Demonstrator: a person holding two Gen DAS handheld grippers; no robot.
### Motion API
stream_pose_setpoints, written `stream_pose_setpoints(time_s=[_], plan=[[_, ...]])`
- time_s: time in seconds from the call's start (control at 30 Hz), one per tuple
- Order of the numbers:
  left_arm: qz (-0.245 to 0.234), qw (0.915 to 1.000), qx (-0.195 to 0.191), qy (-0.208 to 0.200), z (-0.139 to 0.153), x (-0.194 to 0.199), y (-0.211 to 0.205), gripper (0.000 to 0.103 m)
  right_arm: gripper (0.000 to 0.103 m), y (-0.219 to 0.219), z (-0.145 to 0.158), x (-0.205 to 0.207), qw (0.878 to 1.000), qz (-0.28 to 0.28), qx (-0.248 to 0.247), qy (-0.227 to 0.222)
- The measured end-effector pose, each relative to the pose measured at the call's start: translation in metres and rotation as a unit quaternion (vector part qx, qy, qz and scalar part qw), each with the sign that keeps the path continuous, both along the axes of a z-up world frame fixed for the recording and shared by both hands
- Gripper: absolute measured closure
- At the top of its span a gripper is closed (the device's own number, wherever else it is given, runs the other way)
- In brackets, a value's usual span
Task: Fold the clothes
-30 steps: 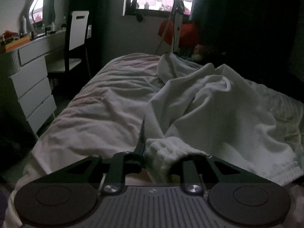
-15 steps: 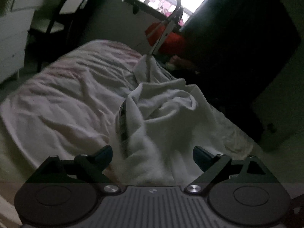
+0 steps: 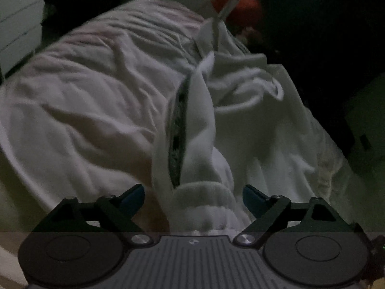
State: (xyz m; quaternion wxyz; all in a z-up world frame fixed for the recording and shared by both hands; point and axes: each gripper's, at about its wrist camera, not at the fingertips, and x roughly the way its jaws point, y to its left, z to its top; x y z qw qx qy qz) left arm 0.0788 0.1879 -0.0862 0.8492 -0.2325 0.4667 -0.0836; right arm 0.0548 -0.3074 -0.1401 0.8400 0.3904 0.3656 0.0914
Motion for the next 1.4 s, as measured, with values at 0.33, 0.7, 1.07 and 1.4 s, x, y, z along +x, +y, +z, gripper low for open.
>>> stream_pose_setpoints(time_s=[0.33,0.7,1.07,1.4], plan=[[0.018,0.9997,0.016,-0.008,-0.004,0.0,0.003,0.08,0.063,0.009,-0.017,0.011,1.0,0.007,0.001,-0.002],[0.1,0.9849,0.048,-0.133,0.056,0.022,0.038,0.088,0.082,0.074,0.003,-0.031,0.992,0.05,0.111,-0.02],[0.173,0.9413,0.205,-0.205,0.157,0.155,0.143,0.088,0.084,0.276,0.033,0.064,0.962,0.168,0.21,-0.051],[0.194,0.9407,0.242,-0.137,0.064,0.287,0.179,0.087,0.082,0.353,-0.022,0.148,0.96,0.211,0.183,0.026]])
